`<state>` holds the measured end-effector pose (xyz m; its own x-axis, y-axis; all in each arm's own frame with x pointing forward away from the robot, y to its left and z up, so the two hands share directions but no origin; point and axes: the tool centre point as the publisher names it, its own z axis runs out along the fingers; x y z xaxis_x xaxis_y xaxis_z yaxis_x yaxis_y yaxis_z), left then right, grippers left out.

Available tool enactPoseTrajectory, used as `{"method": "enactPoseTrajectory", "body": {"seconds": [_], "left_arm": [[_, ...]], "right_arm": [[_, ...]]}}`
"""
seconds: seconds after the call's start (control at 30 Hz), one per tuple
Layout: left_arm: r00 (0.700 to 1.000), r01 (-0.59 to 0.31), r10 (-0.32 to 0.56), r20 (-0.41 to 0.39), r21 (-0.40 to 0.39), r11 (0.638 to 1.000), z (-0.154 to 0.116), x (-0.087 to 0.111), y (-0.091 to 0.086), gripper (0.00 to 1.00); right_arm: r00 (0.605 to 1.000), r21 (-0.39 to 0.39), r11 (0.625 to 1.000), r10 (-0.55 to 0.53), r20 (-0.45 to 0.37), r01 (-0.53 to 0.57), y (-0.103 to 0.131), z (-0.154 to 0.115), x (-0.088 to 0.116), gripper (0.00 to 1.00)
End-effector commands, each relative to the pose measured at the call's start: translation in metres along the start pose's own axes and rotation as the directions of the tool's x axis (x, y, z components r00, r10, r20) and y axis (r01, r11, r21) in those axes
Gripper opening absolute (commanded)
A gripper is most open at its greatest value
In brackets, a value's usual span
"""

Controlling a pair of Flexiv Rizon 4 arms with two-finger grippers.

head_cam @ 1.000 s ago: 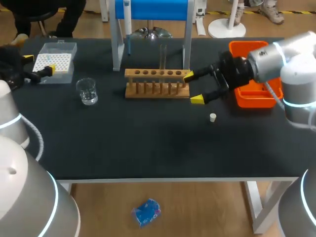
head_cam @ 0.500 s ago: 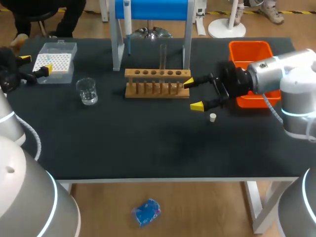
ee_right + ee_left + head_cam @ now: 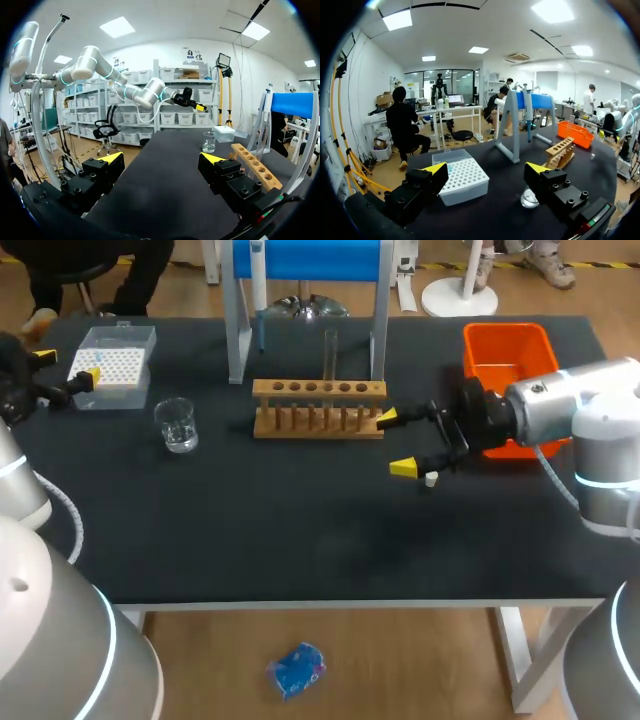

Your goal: Invert the test tube, pick up the pipette, mount the tip to pipette, aspirate from beaker and dispense into the tube, eject the tip, return the pipette, and cap with the stopper.

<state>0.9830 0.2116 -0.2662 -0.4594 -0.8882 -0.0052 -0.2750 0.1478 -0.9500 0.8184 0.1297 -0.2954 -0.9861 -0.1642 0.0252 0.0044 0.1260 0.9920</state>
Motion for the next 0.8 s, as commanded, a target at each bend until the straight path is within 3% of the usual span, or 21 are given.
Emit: {"method": "enactPoseTrajectory", "body": {"seconds": [0.03,0.5,0.8], "left_arm": [[1.0,-0.008,0.007,-0.01,-0.034,0.999,0.017,-0.01,0.005,1.0],[0.999,-0.041,0.039,-0.012,-0.175,0.984,0.049,-0.046,0.025,1.0],[0.999,-0.046,0.04,-0.033,-0.227,0.973,0.074,-0.056,0.03,1.0]], "right_arm": [[1.0,0.001,1.0,-0.002,0.015,0.002,0.0,-0.001,0.006,1.0],[1.0,0.001,1.0,-0.002,0.015,0.002,0.0,-0.001,0.006,1.0],[1.0,0.001,1.0,-0.002,0.015,0.002,0.0,-0.001,0.006,1.0]]}}
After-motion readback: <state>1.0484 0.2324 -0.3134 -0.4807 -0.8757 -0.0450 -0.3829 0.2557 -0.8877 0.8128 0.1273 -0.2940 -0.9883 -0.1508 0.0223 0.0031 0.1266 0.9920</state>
